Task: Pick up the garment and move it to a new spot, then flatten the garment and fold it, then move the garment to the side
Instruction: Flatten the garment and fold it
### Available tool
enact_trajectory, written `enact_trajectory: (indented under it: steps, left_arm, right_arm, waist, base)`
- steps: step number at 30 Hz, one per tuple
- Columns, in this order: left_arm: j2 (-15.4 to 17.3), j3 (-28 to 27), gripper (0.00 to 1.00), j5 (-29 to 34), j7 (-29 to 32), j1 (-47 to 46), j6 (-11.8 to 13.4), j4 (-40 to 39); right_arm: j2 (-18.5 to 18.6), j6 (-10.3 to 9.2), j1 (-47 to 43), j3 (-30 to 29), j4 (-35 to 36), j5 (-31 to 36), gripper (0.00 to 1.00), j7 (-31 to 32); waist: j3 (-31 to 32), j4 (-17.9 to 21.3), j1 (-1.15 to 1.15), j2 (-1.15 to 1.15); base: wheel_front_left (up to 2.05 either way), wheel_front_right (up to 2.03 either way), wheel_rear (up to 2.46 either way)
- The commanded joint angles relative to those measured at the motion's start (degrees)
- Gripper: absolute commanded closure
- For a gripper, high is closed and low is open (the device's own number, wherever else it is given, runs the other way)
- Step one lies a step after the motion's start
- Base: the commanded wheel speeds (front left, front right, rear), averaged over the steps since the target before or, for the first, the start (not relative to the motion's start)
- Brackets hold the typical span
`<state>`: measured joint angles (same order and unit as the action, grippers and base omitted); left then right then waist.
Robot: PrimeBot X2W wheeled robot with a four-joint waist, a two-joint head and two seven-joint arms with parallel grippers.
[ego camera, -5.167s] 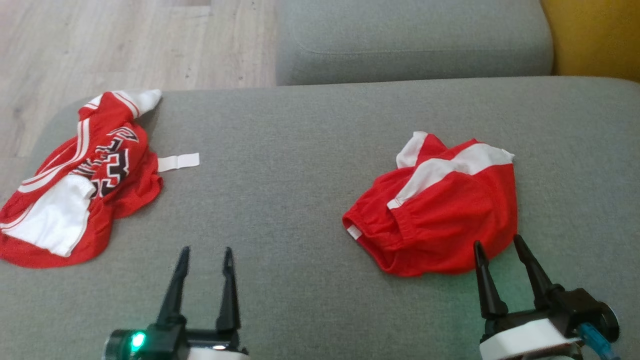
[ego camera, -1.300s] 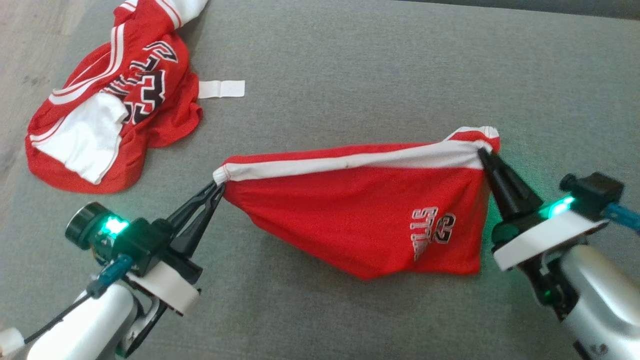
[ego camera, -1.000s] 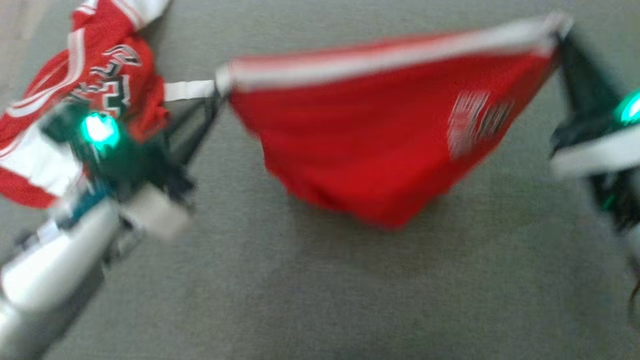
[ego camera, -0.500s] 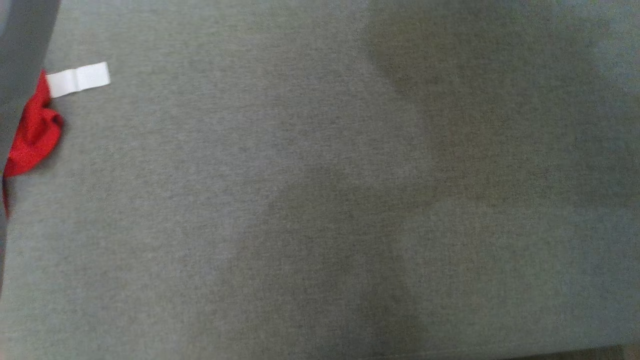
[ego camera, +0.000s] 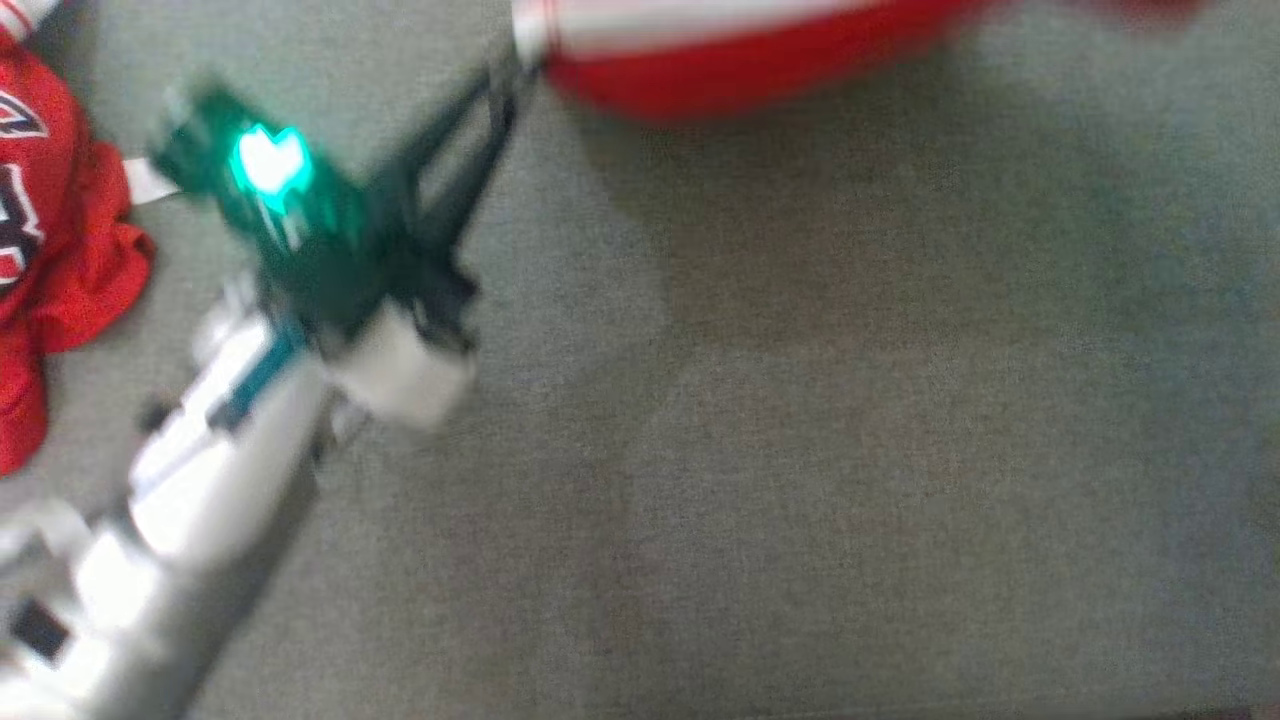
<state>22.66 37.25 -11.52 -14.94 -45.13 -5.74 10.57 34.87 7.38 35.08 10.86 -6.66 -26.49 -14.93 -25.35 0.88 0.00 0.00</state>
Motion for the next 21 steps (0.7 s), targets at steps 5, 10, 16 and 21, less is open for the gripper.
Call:
enact_trajectory:
  steps: [5, 10, 16, 21]
  left_arm:
    - [0.68, -2.26, 1.0, 1.09, -0.06, 15.26, 1.69, -4.5]
    - [0.51, -1.98, 1.0, 2.45, -0.06, 27.58, 3.14, -6.14]
    - [0.9, -0.73, 1.0, 3.04, -0.06, 37.25, 2.91, -7.0]
    - [-0.61, -1.71, 1.0, 1.76, -0.06, 37.76, 1.97, -9.37]
  right_arm:
    - [-0.77, 0.11, -18.22, -1.83, 6.54, -0.94, 1.0, -0.07]
    - [-2.66, 0.11, -31.86, -3.58, 10.82, -1.12, 1.0, -0.07]
    - [-3.62, 0.11, -44.47, -6.26, 15.62, -3.02, 1.0, -0.07]
    - [-3.85, 0.11, -46.11, -10.32, 18.08, -1.79, 1.0, 1.11]
  waist:
    - [5.2, -0.87, 0.0, 0.0]
    - [8.94, -0.6, 0.0, 0.0]
    - [11.66, -0.85, 0.0, 0.0]
    - [11.58, -2.07, 0.0, 0.0]
  base:
    - [0.0, 0.0, 0.0]
    - [0.0, 0.0, 0.0]
    - [0.0, 0.0, 0.0]
    - [0.0, 0.0, 0.0]
